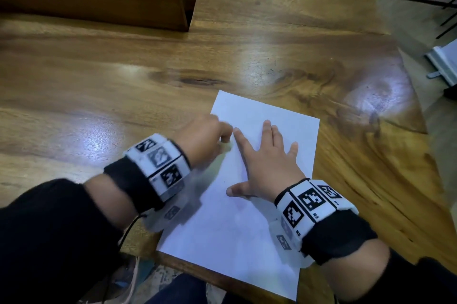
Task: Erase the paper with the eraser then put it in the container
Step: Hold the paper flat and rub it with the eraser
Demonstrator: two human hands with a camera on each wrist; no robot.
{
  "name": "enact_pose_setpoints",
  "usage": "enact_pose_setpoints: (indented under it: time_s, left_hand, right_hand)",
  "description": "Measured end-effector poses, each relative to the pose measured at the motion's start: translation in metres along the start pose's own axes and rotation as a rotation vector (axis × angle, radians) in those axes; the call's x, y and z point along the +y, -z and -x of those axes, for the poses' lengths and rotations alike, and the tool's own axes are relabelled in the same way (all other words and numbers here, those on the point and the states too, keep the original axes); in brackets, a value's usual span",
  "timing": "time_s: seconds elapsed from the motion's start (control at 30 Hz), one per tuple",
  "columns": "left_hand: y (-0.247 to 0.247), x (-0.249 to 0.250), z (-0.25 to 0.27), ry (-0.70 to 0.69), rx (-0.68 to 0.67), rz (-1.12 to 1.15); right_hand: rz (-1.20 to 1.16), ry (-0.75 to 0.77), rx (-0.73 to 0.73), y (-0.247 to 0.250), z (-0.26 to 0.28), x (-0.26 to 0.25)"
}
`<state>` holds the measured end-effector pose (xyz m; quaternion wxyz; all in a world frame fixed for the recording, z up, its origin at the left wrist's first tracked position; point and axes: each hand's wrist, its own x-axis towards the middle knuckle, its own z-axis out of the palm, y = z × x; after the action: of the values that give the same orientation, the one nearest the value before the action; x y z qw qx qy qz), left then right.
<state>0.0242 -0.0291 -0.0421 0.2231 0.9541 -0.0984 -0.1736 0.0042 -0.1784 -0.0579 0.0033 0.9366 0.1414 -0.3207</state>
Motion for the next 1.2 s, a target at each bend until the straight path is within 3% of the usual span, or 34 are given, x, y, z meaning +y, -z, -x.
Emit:
enact_pose_setpoints:
  time_s: [0.13,0.2,0.37,0.43,0.6,0.77,0.87,1.07,1.2]
  left_hand:
    - [-0.014,-0.007,0.049,-0.06,-0.199,0.009]
    - [-0.01,-0.008,0.048,-0.051,-0.268,0.014]
    - [0.003,0.0,-0.009,-0.032,-0.076,-0.005]
    - [0.0,0.002,-0.009,-0.032,-0.042,-0.027]
    - [-0.023,-0.009,0.049,-0.087,-0.108,0.027]
    - [-0.029,-0.016,0.062,-0.15,-0.043,0.063]
    - [-0.033,-0.019,0.064,-0.175,-0.035,0.067]
    - [-0.019,-0.018,0.031,-0.096,-0.02,-0.009]
    - [-0.015,-0.016,0.018,-0.047,-0.089,-0.077]
  right_hand:
    - [0.0,0.005,-0.009,0.0,-0.001,0.0]
    - [0.002,0.007,-0.009,-0.001,-0.001,0.001]
    - [-0.003,0.005,-0.007,-0.001,-0.001,0.0]
    - [-0.008,0.008,-0.006,-0.001,-0.001,0.0]
    - [-0.019,0.012,-0.018,-0.001,-0.001,0.001]
    - [-0.072,0.082,-0.024,-0.002,0.004,0.013]
    - [-0.055,0.095,-0.028,-0.005,0.005,0.027]
    - [-0.056,0.075,-0.007,0.009,-0.013,0.033]
    - [-0.037,0.101,0.015,0.016,-0.016,0.032]
